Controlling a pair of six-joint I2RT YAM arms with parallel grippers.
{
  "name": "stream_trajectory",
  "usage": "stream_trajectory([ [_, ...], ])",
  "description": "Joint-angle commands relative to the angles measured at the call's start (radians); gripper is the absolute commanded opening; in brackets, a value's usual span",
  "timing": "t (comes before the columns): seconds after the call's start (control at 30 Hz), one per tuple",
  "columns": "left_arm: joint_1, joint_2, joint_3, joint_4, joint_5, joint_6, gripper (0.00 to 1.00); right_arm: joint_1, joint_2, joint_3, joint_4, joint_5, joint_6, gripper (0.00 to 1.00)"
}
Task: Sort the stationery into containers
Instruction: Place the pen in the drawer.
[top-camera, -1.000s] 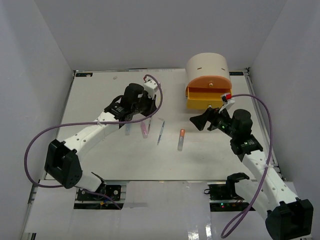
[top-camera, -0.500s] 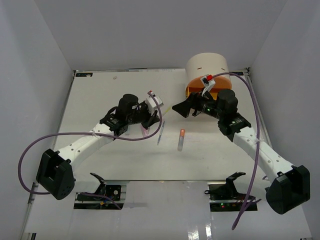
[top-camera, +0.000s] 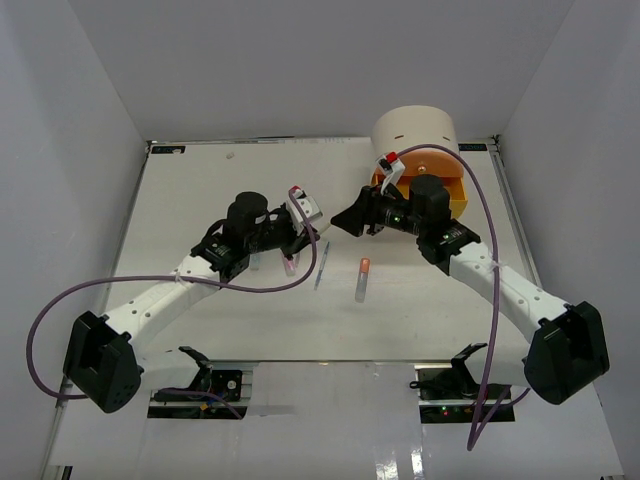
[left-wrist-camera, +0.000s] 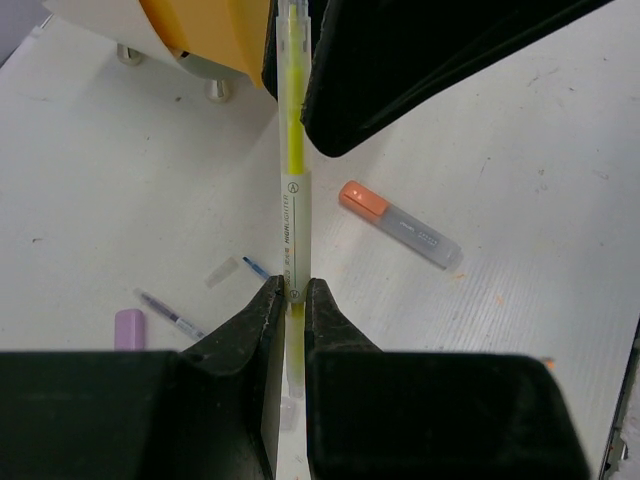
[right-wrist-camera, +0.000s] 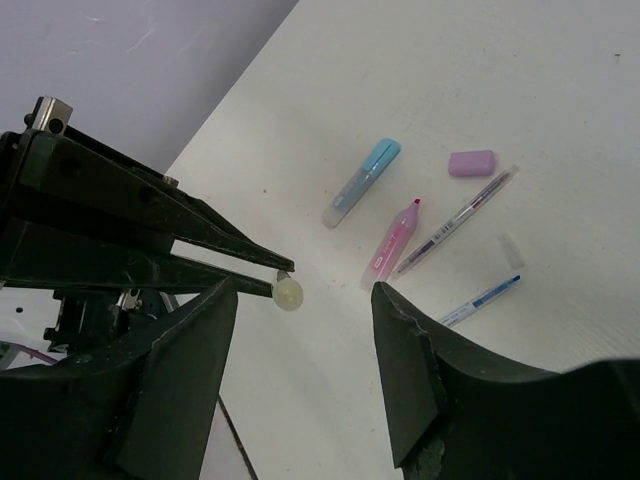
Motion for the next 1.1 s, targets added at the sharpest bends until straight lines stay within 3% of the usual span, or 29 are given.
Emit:
stream_trajectory([
  [0.0, -0.005, -0.033, -0.018, 0.022, 0.034, 0.019, 0.00, 0.012, 0.005, 0.056, 0.049, -0.004, -0.006, 0.62],
  [0.27, -0.005, -0.042, -0.031, 0.027, 0.042, 0.030, 0.00, 0.028, 0.033, 0.047, 0.088, 0.001, 0.011, 0.42],
  [0.37, -0.005, -0.047, -0.034, 0.031, 0.045, 0.030, 0.00, 0.031, 0.039, 0.048, 0.088, 0.002, 0.012, 0.30],
  [0.5, -0.005, -0.050, -0.040, 0.036, 0.037, 0.030, 0.00, 0.032, 0.033, 0.045, 0.088, 0.016, 0.011, 0.08],
  [0.63, -0.005, -0.045, -0.046, 0.048, 0.028, 0.015, 0.22, 0.032, 0.018, 0.033, 0.079, 0.042, 0.001, 0.08],
  [0.67, -0.005, -0.044, -0.046, 0.048, 0.013, 0.001, 0.36, 0.031, 0.005, 0.028, 0.079, 0.053, -0.002, 0.08],
  [0.73, -0.005, -0.035, -0.046, 0.054, -0.012, -0.016, 0.53, 0.026, -0.014, 0.013, 0.073, 0.097, -0.015, 0.08],
  [0.77, -0.005, -0.035, -0.044, 0.059, -0.030, -0.030, 0.74, 0.022, -0.036, 0.007, 0.070, 0.111, -0.020, 0.08],
  [0.83, -0.005, -0.027, -0.041, 0.067, -0.092, -0.068, 0.91, -0.011, -0.060, -0.004, 0.058, 0.155, -0.029, 0.08],
  [0.9, -0.005, -0.021, -0.035, 0.076, -0.182, -0.121, 0.98, -0.061, -0.097, -0.016, 0.047, 0.186, -0.041, 0.08],
  [1.07, -0.003, 0.037, 0.003, 0.059, -0.361, -0.241, 0.98, -0.245, -0.160, -0.024, 0.001, 0.167, -0.045, 0.08],
])
